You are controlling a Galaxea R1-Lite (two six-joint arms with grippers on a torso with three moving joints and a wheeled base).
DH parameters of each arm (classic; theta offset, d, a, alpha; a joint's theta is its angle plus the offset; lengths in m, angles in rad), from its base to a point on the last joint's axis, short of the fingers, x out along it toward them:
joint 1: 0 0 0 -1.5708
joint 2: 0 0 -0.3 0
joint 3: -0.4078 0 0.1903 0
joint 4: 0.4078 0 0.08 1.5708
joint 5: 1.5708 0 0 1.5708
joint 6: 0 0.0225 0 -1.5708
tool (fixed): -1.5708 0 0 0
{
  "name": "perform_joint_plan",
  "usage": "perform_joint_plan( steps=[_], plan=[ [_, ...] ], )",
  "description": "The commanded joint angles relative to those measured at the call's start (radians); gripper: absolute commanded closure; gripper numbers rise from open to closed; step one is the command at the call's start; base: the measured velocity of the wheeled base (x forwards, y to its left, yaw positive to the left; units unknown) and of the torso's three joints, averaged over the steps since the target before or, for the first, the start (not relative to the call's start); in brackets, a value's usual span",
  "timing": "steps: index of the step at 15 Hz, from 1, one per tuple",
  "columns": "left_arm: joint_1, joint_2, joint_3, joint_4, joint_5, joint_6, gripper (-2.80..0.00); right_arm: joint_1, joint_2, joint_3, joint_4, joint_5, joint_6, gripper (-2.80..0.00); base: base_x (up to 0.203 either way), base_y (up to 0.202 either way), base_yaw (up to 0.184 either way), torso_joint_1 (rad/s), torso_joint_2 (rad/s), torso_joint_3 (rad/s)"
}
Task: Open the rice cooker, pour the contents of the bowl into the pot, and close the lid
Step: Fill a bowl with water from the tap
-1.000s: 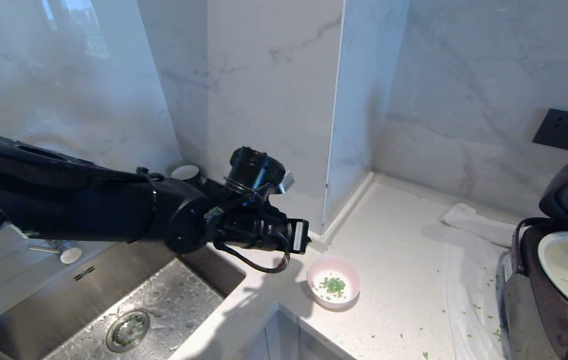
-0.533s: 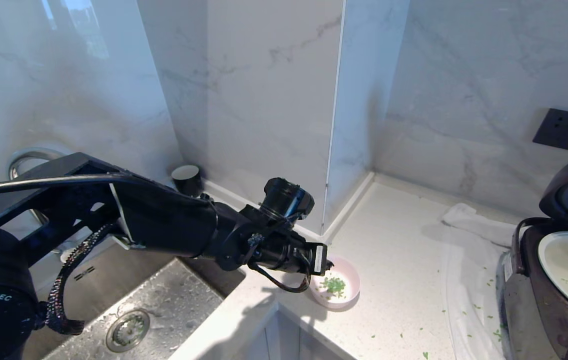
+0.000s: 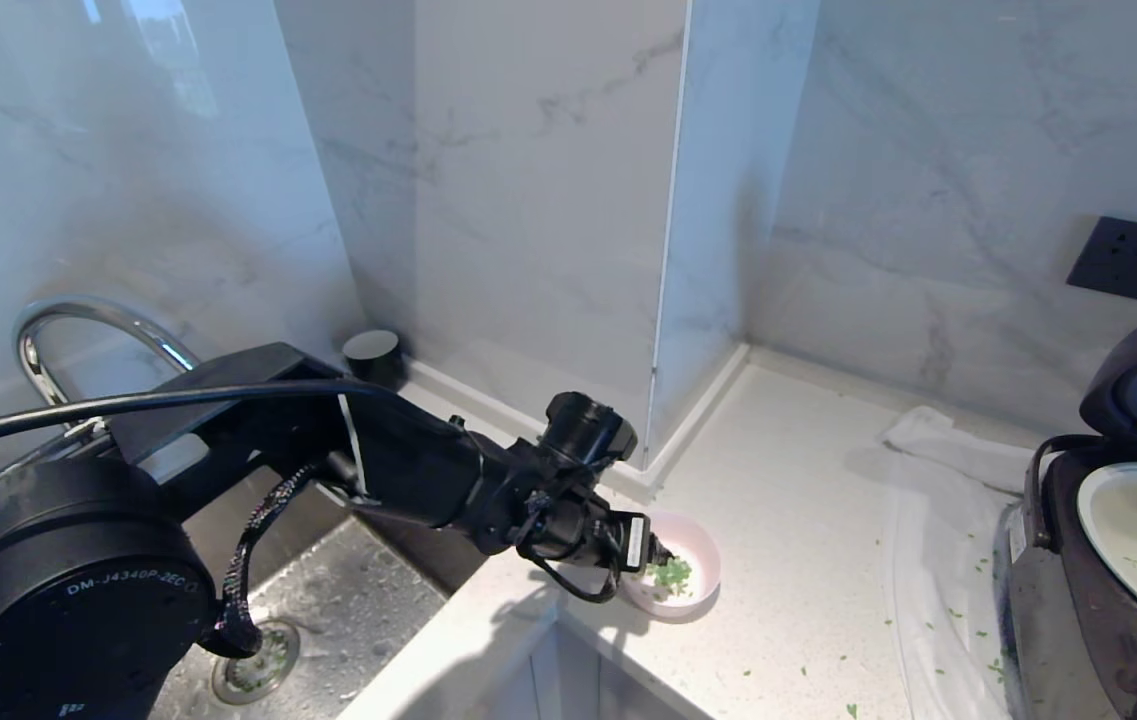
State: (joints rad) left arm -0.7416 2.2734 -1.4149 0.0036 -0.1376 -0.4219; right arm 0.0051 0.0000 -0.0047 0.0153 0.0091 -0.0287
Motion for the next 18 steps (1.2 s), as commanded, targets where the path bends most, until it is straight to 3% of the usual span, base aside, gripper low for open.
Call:
perform_joint_plan(
  steps=[1, 7, 9, 15, 18],
  plan=[
    [-0.001, 0.026, -0.013, -0.001, 0.007, -0.002, -2.8, 0.0, 0.0, 0.0, 0.0, 0.002, 0.0, 0.0, 0.0, 0.0, 0.0, 0.0, 0.0, 0.0],
    [-0.005, 0.127, -0.107, 0.027, 0.077, -0.001, -2.8, 0.001, 0.0, 0.0, 0.0, 0.002, 0.0, 0.0, 0.0, 0.0, 0.0, 0.0, 0.0, 0.0],
    [-0.014, 0.153, -0.132, 0.035, 0.137, -0.003, -2.8, 0.0, 0.0, 0.0, 0.0, 0.002, 0.0, 0.0, 0.0, 0.0, 0.0, 0.0, 0.0, 0.0],
    [-0.036, 0.159, -0.159, 0.079, 0.152, 0.002, -2.8, 0.001, 0.0, 0.0, 0.0, 0.001, 0.0, 0.0, 0.0, 0.0, 0.0, 0.0, 0.0, 0.0],
    [-0.054, 0.188, -0.169, 0.077, 0.256, 0.003, -2.8, 0.001, 0.0, 0.0, 0.0, 0.001, 0.0, 0.0, 0.0, 0.0, 0.0, 0.0, 0.0, 0.0]
  ],
)
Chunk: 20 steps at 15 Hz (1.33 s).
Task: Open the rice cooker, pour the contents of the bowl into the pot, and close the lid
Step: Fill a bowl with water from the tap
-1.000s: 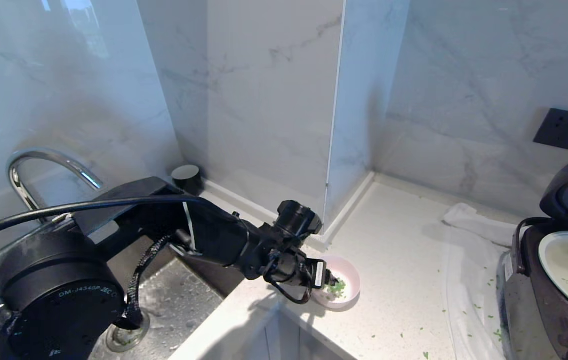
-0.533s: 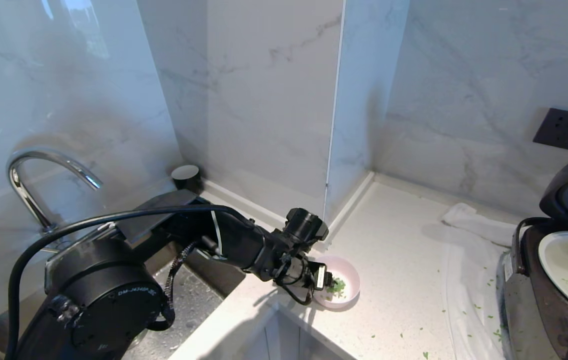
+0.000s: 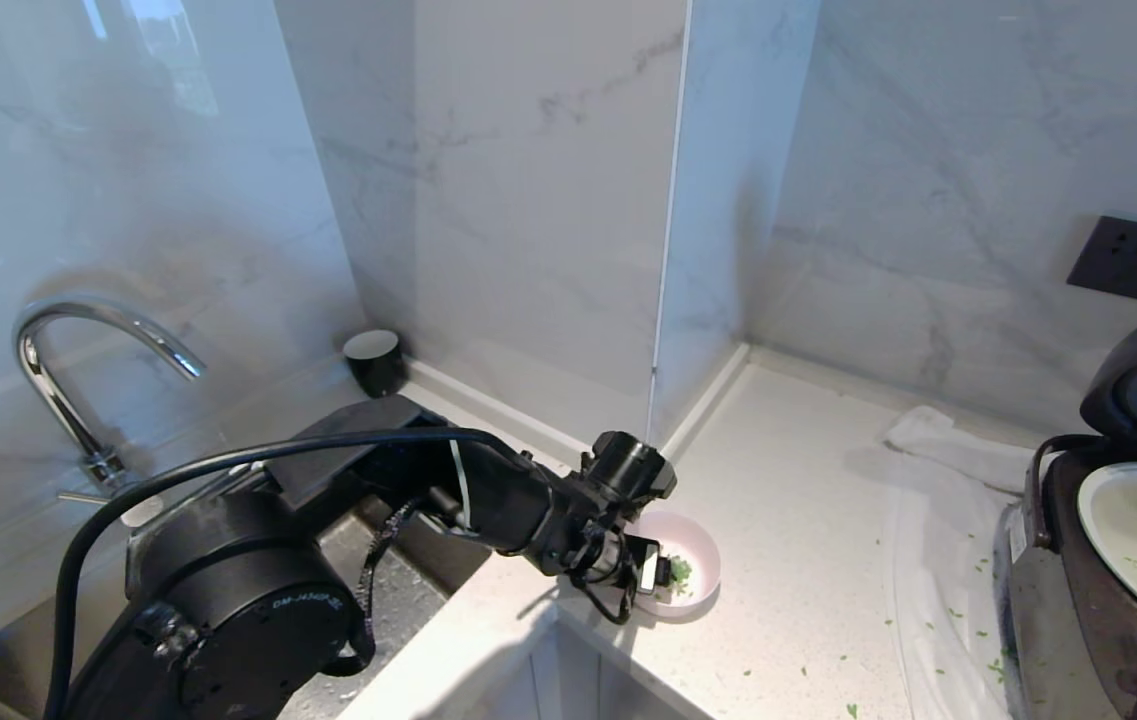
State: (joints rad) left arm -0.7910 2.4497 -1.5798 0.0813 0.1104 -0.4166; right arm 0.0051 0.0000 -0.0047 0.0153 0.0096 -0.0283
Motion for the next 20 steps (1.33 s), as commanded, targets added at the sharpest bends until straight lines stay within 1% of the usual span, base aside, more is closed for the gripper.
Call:
perform_joint_plan(
  steps=[1, 10, 14, 16, 17, 20],
  plan=[
    [-0.008, 0.012, -0.003, 0.003, 0.011, -0.002, 0.0, 0.0, 0.0, 0.0, 0.0, 0.001, -0.001, 0.0, 0.0, 0.0, 0.0, 0.0, 0.0, 0.0],
    [-0.007, -0.001, -0.002, 0.01, 0.01, -0.011, 0.0, -0.001, 0.0, 0.0, 0.0, 0.001, -0.001, 0.0, 0.0, 0.0, 0.0, 0.0, 0.0, 0.0],
    [0.002, -0.03, -0.009, 0.07, 0.009, -0.012, 0.0, 0.0, 0.0, 0.0, 0.0, 0.001, -0.001, 0.0, 0.0, 0.0, 0.0, 0.0, 0.0, 0.0],
    [0.023, -0.052, -0.009, 0.114, 0.004, -0.014, 0.0, 0.001, 0.0, 0.0, 0.0, 0.001, -0.001, 0.0, 0.0, 0.0, 0.0, 0.0, 0.0, 0.0],
    [0.041, -0.062, -0.005, 0.13, 0.002, -0.021, 0.0, 0.001, 0.0, 0.0, 0.0, 0.001, -0.001, 0.0, 0.0, 0.0, 0.0, 0.0, 0.0, 0.0],
    [0.097, -0.093, 0.002, 0.167, -0.02, -0.097, 0.0, 0.0, 0.0, 0.0, 0.0, 0.001, -0.001, 0.0, 0.0, 0.0, 0.0, 0.0, 0.0, 0.0]
  ],
)
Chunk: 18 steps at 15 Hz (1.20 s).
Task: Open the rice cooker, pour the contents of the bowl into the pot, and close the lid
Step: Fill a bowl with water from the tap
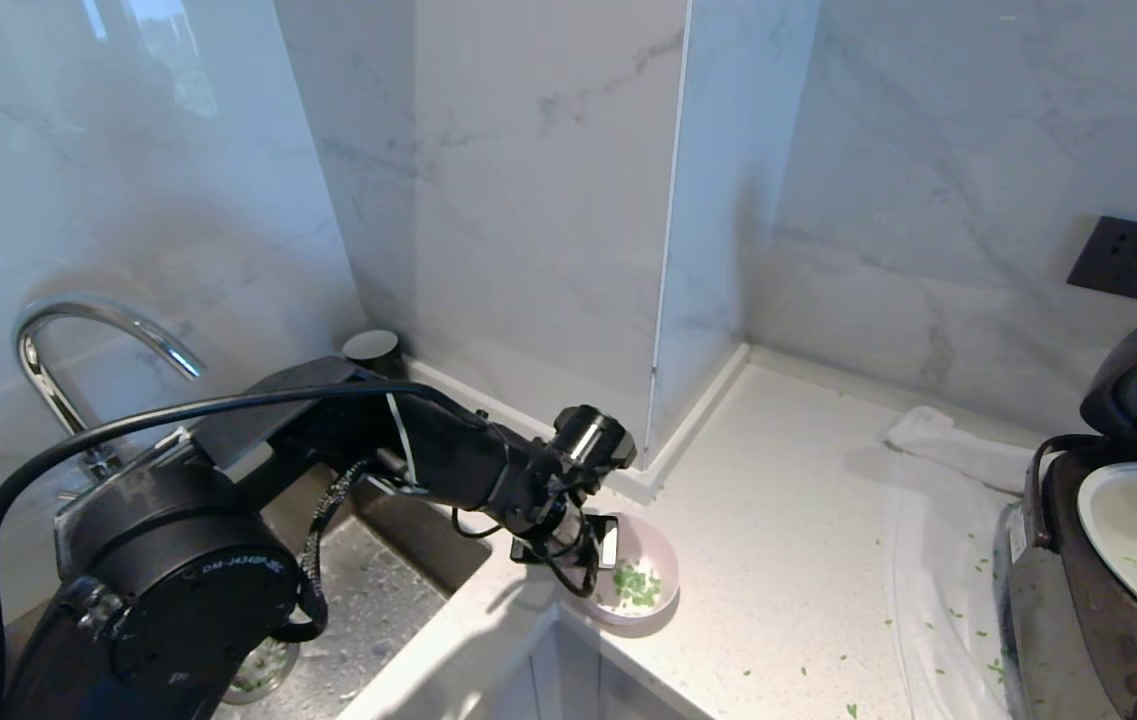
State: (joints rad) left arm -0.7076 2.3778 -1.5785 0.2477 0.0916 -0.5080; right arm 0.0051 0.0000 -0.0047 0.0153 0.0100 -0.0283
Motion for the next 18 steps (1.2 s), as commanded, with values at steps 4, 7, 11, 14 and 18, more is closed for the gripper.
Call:
perform_joint_plan(
  steps=[4, 7, 11, 14, 18],
  plan=[
    [0.069, -0.074, 0.097, 0.02, -0.013, -0.06, 0.0, 0.001, 0.0, 0.0, 0.0, 0.0, -0.001, 0.0, 0.0, 0.0, 0.0, 0.0, 0.0, 0.0],
    [0.095, -0.209, 0.269, -0.02, -0.029, -0.092, 0.0, 0.0, 0.0, 0.0, 0.0, 0.0, -0.001, 0.0, 0.0, 0.0, 0.0, 0.0, 0.0, 0.0],
    [0.177, -0.356, 0.515, -0.159, -0.03, -0.14, 0.0, -0.001, 0.0, 0.0, 0.0, 0.001, -0.001, 0.0, 0.0, 0.0, 0.0, 0.0, 0.0, 0.0],
    [0.332, -0.393, 0.573, -0.19, -0.026, -0.139, 0.0, 0.0, 0.0, 0.0, 0.0, 0.001, -0.001, 0.0, 0.0, 0.0, 0.0, 0.0, 0.0, 0.0],
    [0.515, -0.369, 0.596, -0.196, -0.028, -0.119, 0.0, 0.001, 0.0, 0.0, 0.0, 0.0, -0.001, 0.0, 0.0, 0.0, 0.0, 0.0, 0.0, 0.0]
  ],
)
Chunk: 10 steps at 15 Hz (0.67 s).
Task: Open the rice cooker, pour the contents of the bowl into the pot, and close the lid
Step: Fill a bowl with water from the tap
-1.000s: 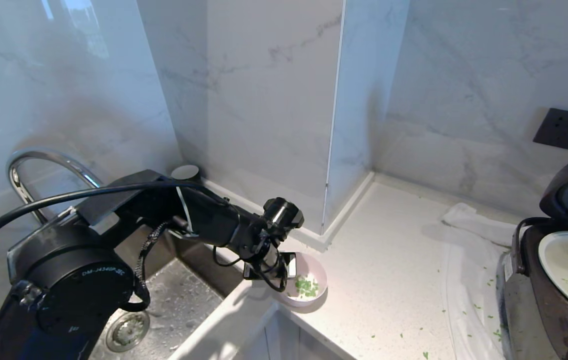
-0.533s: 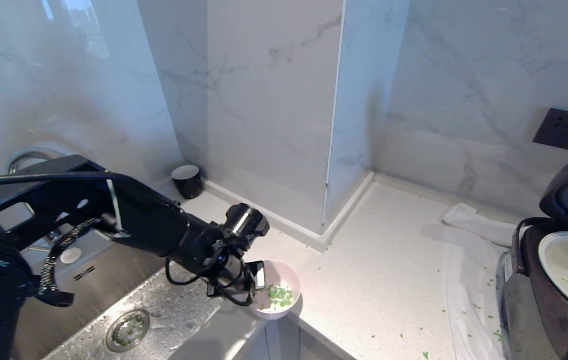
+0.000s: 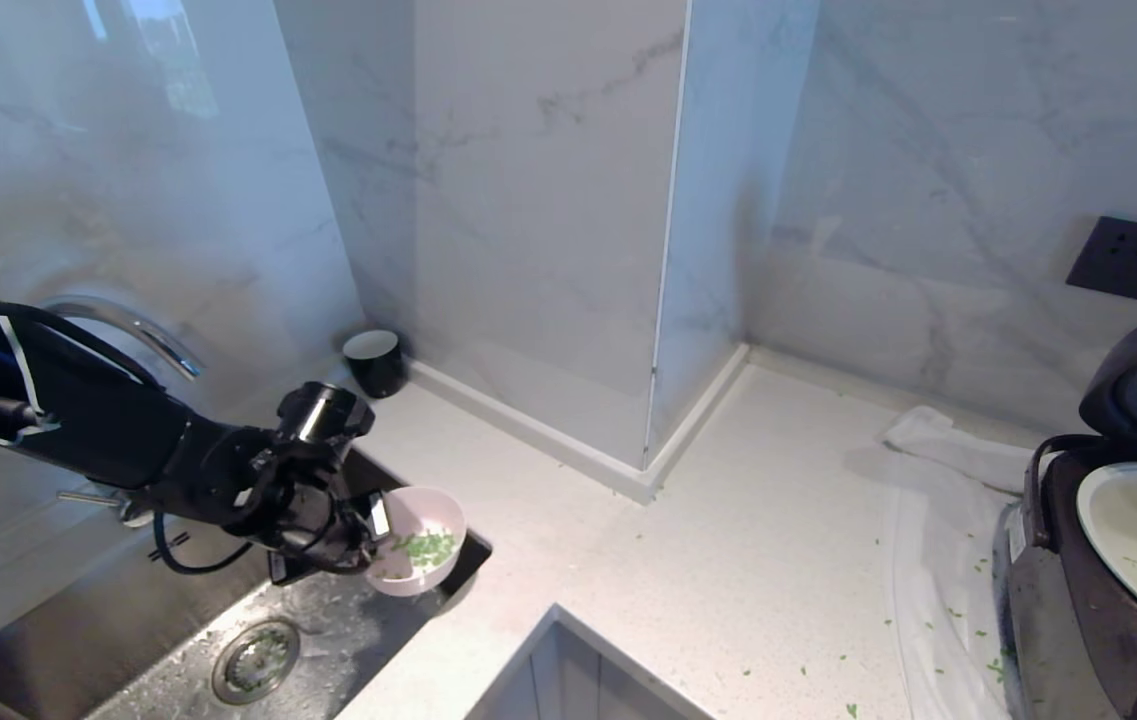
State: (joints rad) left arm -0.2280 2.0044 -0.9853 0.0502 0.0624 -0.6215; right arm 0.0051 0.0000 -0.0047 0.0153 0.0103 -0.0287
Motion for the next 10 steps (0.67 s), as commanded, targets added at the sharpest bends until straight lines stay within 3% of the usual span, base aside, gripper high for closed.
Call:
perform_joint_plan(
  steps=[1, 6, 10],
  plan=[
    [0.08, 0.018, 0.001, -0.001, 0.002, 0.016, 0.0, 0.0, 0.0, 0.0, 0.0, 0.0, 0.0, 0.0, 0.0, 0.0, 0.0, 0.0, 0.0, 0.0],
    [0.292, 0.068, -0.039, -0.004, -0.001, 0.025, 0.0, 0.0, 0.0, 0.0, 0.0, 0.0, 0.0, 0.0, 0.0, 0.0, 0.0, 0.0, 0.0, 0.0],
    [0.405, 0.11, -0.054, -0.056, 0.0, 0.022, 0.0, 0.001, 0.0, 0.0, 0.0, 0.0, 0.0, 0.0, 0.0, 0.0, 0.0, 0.0, 0.0, 0.0]
  ],
)
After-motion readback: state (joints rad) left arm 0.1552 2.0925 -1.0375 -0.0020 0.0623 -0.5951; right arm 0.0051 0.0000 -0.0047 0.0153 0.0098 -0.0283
